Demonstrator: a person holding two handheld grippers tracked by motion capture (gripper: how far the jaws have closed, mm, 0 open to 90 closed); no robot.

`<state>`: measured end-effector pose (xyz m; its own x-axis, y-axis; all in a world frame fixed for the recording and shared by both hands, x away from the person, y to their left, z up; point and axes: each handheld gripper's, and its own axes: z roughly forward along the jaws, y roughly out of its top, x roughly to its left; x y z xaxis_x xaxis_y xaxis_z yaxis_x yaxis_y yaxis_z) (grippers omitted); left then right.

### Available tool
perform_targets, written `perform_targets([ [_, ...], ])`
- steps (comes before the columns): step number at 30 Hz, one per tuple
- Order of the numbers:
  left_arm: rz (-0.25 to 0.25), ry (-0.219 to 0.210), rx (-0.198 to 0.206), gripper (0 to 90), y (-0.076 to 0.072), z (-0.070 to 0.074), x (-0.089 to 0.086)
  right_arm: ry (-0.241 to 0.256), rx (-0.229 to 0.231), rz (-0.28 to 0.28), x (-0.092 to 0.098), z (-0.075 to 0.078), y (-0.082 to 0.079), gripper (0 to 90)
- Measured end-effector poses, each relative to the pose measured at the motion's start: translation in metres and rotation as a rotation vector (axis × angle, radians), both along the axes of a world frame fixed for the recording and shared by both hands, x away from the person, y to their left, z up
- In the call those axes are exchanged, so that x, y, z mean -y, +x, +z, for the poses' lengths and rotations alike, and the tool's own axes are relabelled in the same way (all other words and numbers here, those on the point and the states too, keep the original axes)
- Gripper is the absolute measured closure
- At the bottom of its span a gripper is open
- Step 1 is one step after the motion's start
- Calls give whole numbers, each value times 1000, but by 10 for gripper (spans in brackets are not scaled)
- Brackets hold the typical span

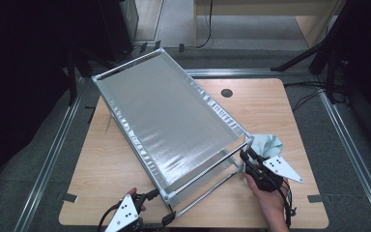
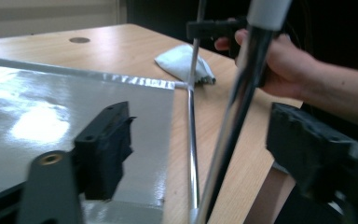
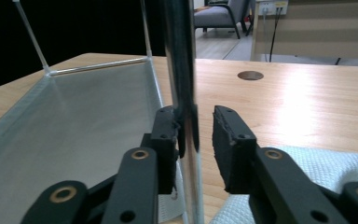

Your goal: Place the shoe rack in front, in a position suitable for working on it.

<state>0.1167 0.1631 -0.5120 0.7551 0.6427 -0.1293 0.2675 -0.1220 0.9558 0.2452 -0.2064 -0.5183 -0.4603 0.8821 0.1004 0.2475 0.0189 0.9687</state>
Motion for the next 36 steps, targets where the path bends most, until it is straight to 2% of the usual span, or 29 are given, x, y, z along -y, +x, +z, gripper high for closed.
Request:
perform_targets([
  [3, 29, 29, -16, 408, 3, -4, 6, -6, -7, 15, -2, 0, 1, 774],
  [5, 12, 15, -30, 477, 6, -7, 5, -19, 2, 17, -3, -1, 2, 801],
  [8, 26, 37, 2, 640, 4, -6, 3, -32, 8, 24, -4, -1, 2, 806],
  [9, 30, 40, 7, 699, 4, -6, 2, -25, 3, 41, -2, -1, 3, 804],
  [11, 44, 29, 2, 787, 6, -7, -3, -6, -5, 72, -1, -1, 3, 801],
  [15, 92, 2, -11, 797, 13, -8, -18, -16, -5, 96, -4, -1, -1, 804],
  [20, 154, 1, -1, 799, 19, -10, -34, -53, -1, 117, -12, 0, -13, 809],
  [22, 185, -3, -10, 798, 21, -10, -40, -52, -9, 128, -16, 1, -18, 809],
  [24, 212, -21, -44, 792, 24, -8, -46, -41, -29, 142, -19, 2, -24, 806],
  [26, 262, -25, -73, 788, 29, -6, -50, -38, -46, 153, -22, 3, -29, 805],
  [31, 400, -47, -144, 770, 50, 0, -62, -82, -55, 216, -36, 6, -42, 811],
  [32, 426, -42, -139, 770, 53, 0, -62, -85, -54, 223, -38, 6, -44, 809],
  [33, 426, -42, -139, 774, 53, 0, -62, -85, -54, 223, -38, 6, -44, 809],
  [34, 454, -41, -118, 774, 55, -2, -63, -91, -51, 236, -40, 6, -46, 799],
  [35, 450, -59, -107, 774, 55, -5, -65, -47, -31, 337, -40, 7, -49, 568],
  [36, 447, -52, -90, 777, 54, -7, -65, -11, -7, 371, -38, 9, -50, 497],
])
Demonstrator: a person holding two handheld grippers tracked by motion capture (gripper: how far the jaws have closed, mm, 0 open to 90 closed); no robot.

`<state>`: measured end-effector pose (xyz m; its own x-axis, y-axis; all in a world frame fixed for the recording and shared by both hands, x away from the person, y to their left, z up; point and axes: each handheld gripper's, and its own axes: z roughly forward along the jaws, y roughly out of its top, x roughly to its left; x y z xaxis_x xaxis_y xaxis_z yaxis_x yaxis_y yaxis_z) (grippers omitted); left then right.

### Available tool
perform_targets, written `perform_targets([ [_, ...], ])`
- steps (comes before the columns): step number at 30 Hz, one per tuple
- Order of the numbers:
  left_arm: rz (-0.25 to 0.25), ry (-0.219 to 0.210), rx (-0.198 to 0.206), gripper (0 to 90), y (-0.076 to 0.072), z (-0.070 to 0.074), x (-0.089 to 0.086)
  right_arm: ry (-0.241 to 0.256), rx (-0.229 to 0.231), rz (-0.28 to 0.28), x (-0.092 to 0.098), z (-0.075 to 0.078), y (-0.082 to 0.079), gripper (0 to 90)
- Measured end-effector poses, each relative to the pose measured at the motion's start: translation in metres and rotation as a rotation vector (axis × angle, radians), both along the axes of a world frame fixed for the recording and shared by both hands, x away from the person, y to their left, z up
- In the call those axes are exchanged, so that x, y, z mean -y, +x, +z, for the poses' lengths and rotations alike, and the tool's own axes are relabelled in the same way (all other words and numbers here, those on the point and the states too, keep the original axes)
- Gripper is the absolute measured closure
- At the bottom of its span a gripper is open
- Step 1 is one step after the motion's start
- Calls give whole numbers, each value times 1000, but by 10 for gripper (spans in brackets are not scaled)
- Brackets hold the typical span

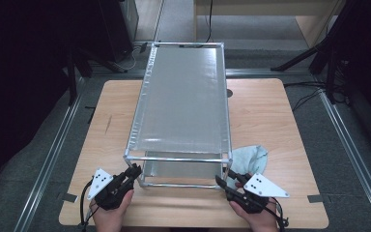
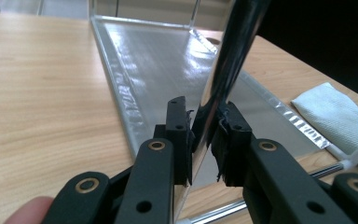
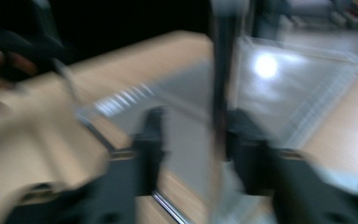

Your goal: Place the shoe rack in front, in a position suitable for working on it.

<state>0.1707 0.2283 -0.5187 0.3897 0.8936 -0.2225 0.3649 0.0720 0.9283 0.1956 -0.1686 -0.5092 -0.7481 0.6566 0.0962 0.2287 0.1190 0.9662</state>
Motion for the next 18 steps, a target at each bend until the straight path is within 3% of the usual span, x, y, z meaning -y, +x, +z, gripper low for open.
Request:
perform_targets([
  [3, -9, -4, 20, 780, -1, -3, -1, 105, 32, 17, 14, 13, -1, 403],
  [6, -28, 28, 36, 788, -3, -3, -3, 129, 45, 45, 34, 18, 3, 379],
  [7, -31, 22, 38, 788, -5, -4, -3, 127, 40, 21, 45, 19, 7, 376],
  [9, -44, 25, 46, 788, -8, -5, -4, 142, 40, -57, 62, 17, 13, 350],
  [11, -66, 41, 59, 789, -11, -5, -3, 116, -9, -251, 80, 12, 25, 348],
  [12, -79, 48, 64, 789, -11, -5, -3, 97, -42, -318, 84, 10, 30, 331],
  [13, -86, 54, 64, 790, -12, -5, -3, 58, -97, -414, 89, 4, 38, 293],
  [16, -106, 47, 61, 788, -12, -5, -5, -1, -164, -447, 88, -7, 49, 254],
  [18, -122, 38, 57, 788, -11, -4, -5, -30, -218, -421, 76, -13, 55, 222],
])
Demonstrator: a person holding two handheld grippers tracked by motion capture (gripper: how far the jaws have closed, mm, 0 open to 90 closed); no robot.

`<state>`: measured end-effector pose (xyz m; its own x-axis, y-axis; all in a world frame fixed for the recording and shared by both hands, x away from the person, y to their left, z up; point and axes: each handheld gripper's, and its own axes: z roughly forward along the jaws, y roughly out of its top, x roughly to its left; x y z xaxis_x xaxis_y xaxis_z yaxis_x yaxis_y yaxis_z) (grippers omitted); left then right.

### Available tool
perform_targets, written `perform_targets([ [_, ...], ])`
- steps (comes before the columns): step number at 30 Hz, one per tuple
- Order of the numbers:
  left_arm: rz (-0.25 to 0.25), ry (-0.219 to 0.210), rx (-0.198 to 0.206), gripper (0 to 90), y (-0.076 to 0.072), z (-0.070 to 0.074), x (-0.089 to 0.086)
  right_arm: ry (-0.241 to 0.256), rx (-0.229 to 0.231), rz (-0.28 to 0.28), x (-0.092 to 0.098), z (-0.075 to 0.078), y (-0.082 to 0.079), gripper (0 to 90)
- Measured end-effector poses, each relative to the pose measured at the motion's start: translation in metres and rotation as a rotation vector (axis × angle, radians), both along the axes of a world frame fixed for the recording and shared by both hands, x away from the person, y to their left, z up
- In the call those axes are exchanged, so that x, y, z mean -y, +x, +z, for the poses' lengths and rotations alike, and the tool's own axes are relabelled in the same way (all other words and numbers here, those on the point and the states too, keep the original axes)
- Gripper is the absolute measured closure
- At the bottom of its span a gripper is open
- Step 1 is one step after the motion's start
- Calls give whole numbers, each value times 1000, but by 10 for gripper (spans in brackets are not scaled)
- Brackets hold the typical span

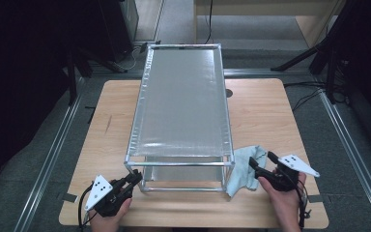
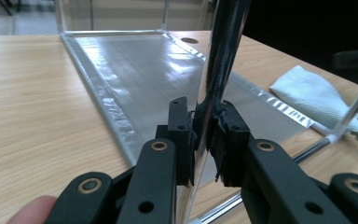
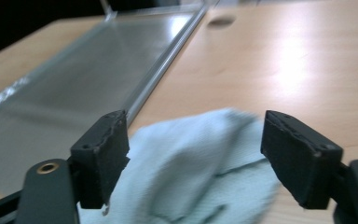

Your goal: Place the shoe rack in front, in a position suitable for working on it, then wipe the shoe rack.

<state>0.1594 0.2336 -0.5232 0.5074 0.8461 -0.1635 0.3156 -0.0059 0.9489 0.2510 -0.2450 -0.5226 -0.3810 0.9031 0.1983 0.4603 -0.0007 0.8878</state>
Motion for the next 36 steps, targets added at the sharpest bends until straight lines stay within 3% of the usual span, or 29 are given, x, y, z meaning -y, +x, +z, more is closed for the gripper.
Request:
perform_targets([
  [3, -20, -5, -6, 786, 0, 0, -1, -34, -88, 49, -18, -9, 9, 141],
  [5, -36, -11, -7, 785, -1, 0, -1, -116, -113, 5, -29, -17, 13, 139],
  [7, -69, -4, 1, 779, -3, -1, -1, -157, -148, 8, -35, -22, 16, 154],
  [9, -99, 14, 13, 764, -5, -1, 2, -206, -171, 8, -36, -25, 15, 272],
  [11, -112, 30, 17, 762, -6, -1, 5, -242, -174, 17, -35, -27, 12, 484],
  [12, -116, 27, 17, 774, -7, -1, 6, -258, -176, 31, -32, -26, 10, 609],
  [14, -135, 8, 4, 787, -7, -1, 8, -281, -170, 10, -23, -24, 5, 776],
  [17, -142, -9, -5, 790, -6, -1, 11, -209, -166, -74, 4, -13, -3, 842],
  [19, -157, -21, -5, 790, -7, -2, 19, -116, -113, -77, 24, -1, -16, 840],
  [20, -170, -24, -5, 789, -7, -2, 22, -108, -91, -67, 29, 3, -20, 835],
  [22, -202, -20, -1, 789, -8, -3, 29, -154, -85, -48, 34, 8, -29, 806],
  [23, -221, -23, 0, 789, -8, -3, 33, -189, -112, -56, 35, 6, -31, 784],
  [24, -236, -25, 1, 788, -8, -3, 37, -212, -147, -77, 37, 1, -31, 697],
  [25, -255, -24, 6, 787, -9, -4, 42, -210, -181, -140, 40, -3, -30, 525],
  [26, -267, -21, 10, 786, -9, -4, 45, -144, -189, -173, 42, -3, -30, 419],
  [27, -276, -16, 13, 784, -9, -4, 48, -90, -165, -145, 43, 1, -31, 386],
  [29, -285, -11, 11, 778, -10, -4, 51, 11, -29, -55, 38, 16, -40, 385],
  [31, -287, -6, 7, 770, -9, -4, 49, 4, 46, -25, 29, 25, -49, 384],
  [33, -287, 3, 12, 770, -10, -4, 48, 43, 81, 14, 24, 27, -59, 377],
  [36, -284, 6, 9, 768, -10, -4, 49, 37, 130, 83, 15, 29, -69, 365],
])
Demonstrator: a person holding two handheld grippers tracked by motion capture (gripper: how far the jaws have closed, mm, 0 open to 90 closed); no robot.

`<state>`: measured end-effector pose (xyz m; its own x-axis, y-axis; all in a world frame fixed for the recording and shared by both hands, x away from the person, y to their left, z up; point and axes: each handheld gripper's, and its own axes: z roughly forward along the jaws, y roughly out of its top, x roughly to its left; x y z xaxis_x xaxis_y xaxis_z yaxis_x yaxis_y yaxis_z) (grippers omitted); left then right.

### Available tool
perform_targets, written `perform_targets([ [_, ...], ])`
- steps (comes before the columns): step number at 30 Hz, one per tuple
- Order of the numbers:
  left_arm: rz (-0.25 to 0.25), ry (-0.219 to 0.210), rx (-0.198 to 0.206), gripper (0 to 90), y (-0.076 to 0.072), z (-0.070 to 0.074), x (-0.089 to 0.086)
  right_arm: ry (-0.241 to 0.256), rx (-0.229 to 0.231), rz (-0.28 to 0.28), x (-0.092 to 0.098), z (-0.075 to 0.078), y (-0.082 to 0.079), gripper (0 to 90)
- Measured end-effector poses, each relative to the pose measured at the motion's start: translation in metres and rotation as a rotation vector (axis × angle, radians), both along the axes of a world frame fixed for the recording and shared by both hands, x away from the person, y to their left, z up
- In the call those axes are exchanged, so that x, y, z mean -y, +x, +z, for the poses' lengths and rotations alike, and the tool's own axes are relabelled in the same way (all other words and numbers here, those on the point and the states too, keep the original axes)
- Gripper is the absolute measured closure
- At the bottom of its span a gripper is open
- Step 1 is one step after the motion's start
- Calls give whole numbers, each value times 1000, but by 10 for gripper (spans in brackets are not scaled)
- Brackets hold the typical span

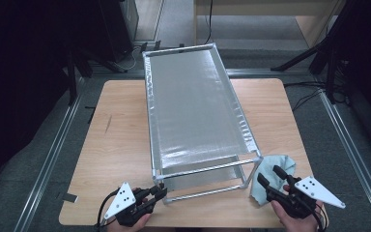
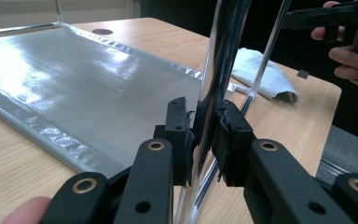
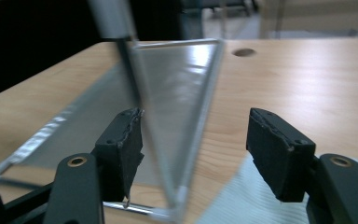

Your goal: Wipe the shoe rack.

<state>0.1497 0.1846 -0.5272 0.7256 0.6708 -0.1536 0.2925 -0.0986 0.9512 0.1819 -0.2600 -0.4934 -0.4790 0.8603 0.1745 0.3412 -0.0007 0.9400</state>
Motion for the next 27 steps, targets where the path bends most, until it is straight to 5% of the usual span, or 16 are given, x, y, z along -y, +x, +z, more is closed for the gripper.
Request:
perform_targets([
  [3, 4, 8, -6, 771, 0, -1, 2, -7, 16, 89, -16, 0, -1, 369],
  [6, 8, 21, -3, 781, 0, -1, 2, -68, -6, 49, -33, -7, 4, 550],
  [9, 9, 22, -2, 789, 0, -1, 2, -74, -7, 5, -41, -13, 8, 759],
  [12, 13, 18, -6, 793, -1, -1, 1, -85, 13, -14, -45, -15, 14, 805],
  [19, -34, 21, 2, 796, -6, -2, 9, -136, 35, -81, -60, -14, 42, 813],
  [22, -58, 26, 10, 794, -8, -2, 14, -106, 22, -85, -58, -15, 53, 796],
  [25, -63, 18, 4, 780, -7, -3, 14, -24, 18, 13, -45, -14, 55, 558],
  [27, -64, 13, -1, 763, -6, -3, 12, -26, 29, 43, -33, -9, 52, 443],
])
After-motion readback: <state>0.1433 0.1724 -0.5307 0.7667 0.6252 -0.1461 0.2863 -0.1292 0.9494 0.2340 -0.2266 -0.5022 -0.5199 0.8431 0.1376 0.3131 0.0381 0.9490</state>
